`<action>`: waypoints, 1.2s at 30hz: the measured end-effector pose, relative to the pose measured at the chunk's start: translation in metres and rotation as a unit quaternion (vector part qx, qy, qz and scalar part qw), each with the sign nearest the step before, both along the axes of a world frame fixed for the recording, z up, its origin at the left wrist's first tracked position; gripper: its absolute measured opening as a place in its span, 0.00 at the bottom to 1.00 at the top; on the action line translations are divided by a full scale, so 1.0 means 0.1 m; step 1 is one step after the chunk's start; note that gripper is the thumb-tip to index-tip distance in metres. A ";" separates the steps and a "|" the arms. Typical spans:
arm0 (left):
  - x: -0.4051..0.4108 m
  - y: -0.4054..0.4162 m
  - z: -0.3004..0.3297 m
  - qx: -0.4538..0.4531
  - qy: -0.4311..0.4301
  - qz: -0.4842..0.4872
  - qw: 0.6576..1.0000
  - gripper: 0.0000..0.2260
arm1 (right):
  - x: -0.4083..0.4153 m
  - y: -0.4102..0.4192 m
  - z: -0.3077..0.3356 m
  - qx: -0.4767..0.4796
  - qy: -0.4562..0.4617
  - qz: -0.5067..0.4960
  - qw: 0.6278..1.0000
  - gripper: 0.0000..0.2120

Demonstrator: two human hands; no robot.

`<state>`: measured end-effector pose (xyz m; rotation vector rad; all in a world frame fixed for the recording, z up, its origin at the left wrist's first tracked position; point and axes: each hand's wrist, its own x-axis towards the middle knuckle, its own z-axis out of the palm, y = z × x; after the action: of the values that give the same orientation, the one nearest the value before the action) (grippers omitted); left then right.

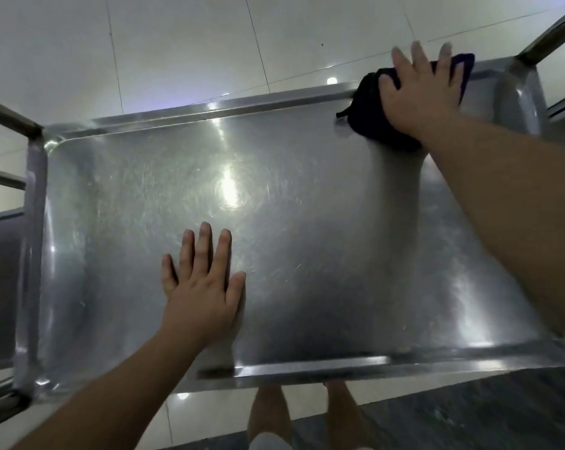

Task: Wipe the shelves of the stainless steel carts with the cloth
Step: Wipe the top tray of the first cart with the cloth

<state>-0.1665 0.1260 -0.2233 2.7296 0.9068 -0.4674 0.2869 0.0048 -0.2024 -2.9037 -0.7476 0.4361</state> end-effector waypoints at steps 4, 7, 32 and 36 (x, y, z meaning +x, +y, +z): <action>-0.02 0.00 -0.01 -0.009 -0.004 0.002 1.000 0.32 | -0.59 -0.24 -0.06 0.016 -0.001 0.075 0.997 0.32; 0.00 0.00 0.00 -0.012 0.005 0.005 1.000 0.31 | -1.37 -0.74 -0.05 0.003 -0.012 0.131 0.991 0.30; 0.00 -0.04 -0.03 -0.011 -0.011 -0.004 1.000 0.31 | -0.83 0.81 -0.08 0.020 -0.014 0.058 0.998 0.34; -0.01 -0.02 -0.02 -0.015 -0.007 -0.002 1.000 0.31 | -0.94 1.11 -0.07 0.022 -0.010 0.091 0.996 0.33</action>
<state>-0.1674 0.1244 -0.2254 2.7050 0.8844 -0.4580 0.1927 0.1154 -0.2091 -2.8140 -1.0178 0.4039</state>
